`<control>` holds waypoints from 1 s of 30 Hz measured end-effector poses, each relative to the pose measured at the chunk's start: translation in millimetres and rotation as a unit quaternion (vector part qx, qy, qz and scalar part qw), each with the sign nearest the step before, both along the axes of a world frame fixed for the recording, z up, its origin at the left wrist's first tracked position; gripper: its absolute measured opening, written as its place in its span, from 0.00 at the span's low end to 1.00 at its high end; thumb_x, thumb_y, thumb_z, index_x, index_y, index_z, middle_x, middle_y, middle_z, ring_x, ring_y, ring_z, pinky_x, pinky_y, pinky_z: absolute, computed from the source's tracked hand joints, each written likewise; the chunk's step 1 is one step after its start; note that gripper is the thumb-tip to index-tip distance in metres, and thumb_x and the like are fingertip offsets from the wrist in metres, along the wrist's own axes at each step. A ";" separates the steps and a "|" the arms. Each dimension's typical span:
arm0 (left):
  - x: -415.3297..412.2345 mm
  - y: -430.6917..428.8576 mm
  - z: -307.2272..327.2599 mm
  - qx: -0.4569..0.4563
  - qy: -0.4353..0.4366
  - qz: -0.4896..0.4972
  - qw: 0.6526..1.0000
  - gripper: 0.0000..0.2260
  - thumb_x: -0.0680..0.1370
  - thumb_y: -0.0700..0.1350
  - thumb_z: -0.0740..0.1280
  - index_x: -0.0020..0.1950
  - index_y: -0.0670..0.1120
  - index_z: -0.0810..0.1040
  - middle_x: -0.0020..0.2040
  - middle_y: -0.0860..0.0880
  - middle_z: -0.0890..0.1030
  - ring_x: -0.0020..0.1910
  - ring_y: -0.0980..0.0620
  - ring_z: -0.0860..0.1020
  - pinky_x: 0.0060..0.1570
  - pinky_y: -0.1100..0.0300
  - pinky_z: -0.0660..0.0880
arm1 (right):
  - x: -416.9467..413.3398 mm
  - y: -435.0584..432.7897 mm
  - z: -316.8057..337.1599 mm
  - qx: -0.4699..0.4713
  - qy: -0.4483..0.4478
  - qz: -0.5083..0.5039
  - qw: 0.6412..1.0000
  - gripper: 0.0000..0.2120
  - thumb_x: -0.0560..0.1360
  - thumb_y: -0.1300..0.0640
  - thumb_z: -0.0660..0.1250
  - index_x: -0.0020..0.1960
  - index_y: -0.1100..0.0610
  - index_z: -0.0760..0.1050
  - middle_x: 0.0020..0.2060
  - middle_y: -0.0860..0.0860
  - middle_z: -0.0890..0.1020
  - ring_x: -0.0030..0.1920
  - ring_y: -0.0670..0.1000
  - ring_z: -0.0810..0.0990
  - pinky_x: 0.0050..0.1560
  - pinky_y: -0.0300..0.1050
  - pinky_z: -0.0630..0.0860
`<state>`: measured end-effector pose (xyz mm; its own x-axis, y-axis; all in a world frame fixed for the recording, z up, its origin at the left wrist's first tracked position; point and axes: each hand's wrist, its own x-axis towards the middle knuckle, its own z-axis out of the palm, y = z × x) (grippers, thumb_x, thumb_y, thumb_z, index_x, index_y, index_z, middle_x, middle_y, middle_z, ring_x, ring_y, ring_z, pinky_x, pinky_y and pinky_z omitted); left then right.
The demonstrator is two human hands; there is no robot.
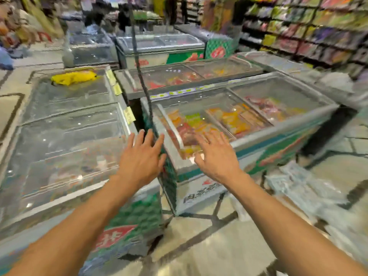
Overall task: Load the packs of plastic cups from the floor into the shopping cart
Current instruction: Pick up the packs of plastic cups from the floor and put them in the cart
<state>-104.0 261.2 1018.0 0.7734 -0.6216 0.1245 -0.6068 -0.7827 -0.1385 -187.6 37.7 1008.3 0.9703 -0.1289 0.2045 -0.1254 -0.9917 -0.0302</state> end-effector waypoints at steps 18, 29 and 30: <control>-71.6 -487.0 -37.1 0.002 0.024 -0.256 0.966 0.33 0.84 0.63 0.53 0.86 0.49 0.60 0.81 0.39 0.69 0.79 0.35 0.68 0.74 0.38 0.67 | -197.7 -408.8 -54.6 0.033 -0.006 -0.318 0.947 0.33 0.77 0.40 0.55 0.73 0.60 0.73 0.63 0.61 0.80 0.62 0.66 0.77 0.65 0.60 0.73; -10.0 -632.4 -205.2 -0.009 0.167 -0.131 0.977 0.33 0.85 0.61 0.57 0.83 0.39 0.62 0.63 0.34 0.79 0.60 0.32 0.79 0.53 0.39 0.78 | -135.3 -574.7 -205.4 0.114 0.100 -0.299 0.942 0.33 0.79 0.37 0.58 0.73 0.60 0.72 0.67 0.60 0.79 0.64 0.65 0.78 0.64 0.59 0.74; 0.3 -647.3 -230.2 -0.009 0.173 -0.123 0.977 0.33 0.86 0.61 0.57 0.83 0.39 0.63 0.63 0.34 0.79 0.60 0.33 0.79 0.52 0.40 0.78 | -123.1 -589.5 -227.3 0.123 0.101 -0.298 0.941 0.34 0.79 0.36 0.58 0.73 0.60 0.72 0.67 0.60 0.79 0.65 0.65 0.78 0.64 0.59 0.75</control>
